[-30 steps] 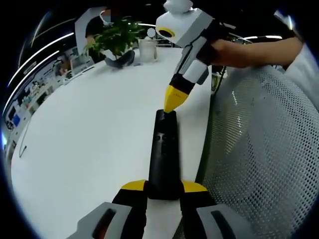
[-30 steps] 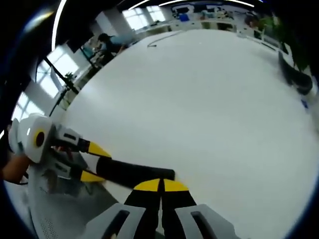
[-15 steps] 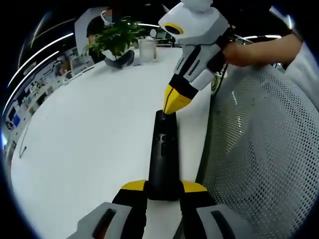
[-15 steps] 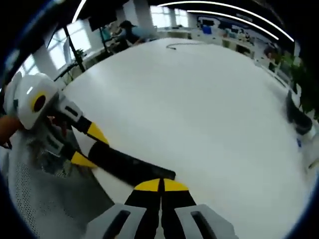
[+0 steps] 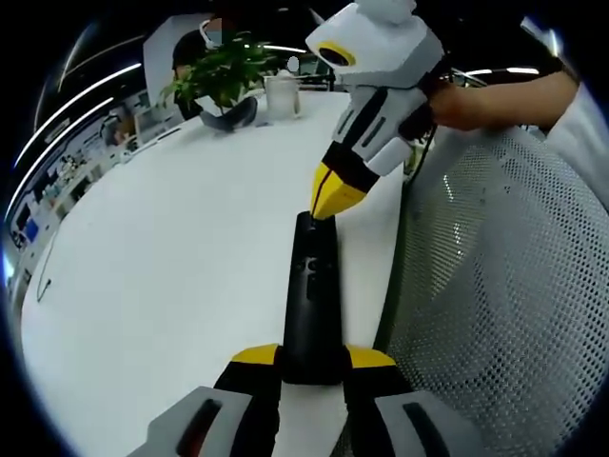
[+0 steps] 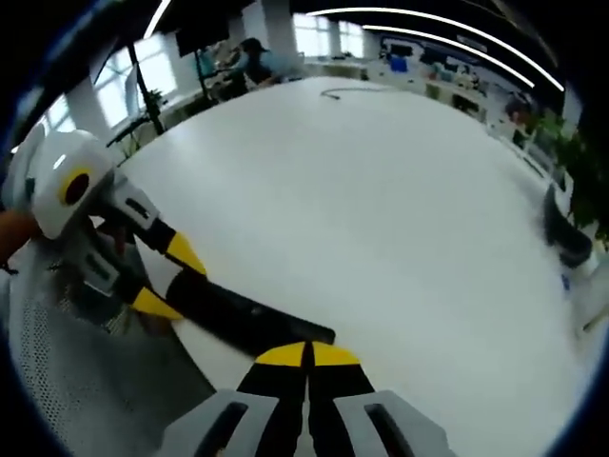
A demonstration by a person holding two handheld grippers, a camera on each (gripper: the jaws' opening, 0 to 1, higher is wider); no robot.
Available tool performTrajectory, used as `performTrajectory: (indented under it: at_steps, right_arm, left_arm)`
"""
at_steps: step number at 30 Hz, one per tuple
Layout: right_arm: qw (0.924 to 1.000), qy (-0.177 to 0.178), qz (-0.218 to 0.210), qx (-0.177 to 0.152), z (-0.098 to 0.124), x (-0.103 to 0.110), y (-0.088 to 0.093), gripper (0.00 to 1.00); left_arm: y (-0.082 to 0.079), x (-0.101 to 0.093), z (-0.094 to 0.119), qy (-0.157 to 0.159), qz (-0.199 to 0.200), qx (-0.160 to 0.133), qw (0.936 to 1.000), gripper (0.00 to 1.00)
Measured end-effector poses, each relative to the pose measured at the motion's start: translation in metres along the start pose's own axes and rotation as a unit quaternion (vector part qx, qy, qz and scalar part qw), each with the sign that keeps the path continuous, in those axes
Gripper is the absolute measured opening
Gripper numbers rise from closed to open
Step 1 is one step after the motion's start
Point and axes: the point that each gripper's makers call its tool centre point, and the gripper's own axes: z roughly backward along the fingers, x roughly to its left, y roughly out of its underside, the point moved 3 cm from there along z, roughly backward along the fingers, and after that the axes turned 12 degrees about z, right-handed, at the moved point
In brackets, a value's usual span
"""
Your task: Press the specified remote control buttons in sequence, fully releasing each button before pressing the next.
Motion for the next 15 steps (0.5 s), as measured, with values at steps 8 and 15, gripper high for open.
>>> performTrajectory:
  at_steps: [8, 15]
  right_arm:
    - [0.9960, -0.029, -0.082, -0.019, 0.003, -0.005, -0.006, 0.00]
    - [0.9831, -0.067, -0.163, -0.048, 0.011, -0.005, -0.012, 0.00]
  left_arm:
    - [0.000, 0.000, 0.000, 0.000, -0.001, -0.001, 1.0000, 0.24]
    - [0.001, 0.000, 0.000, 0.000, 0.001, -0.001, 1.0000, 0.24]
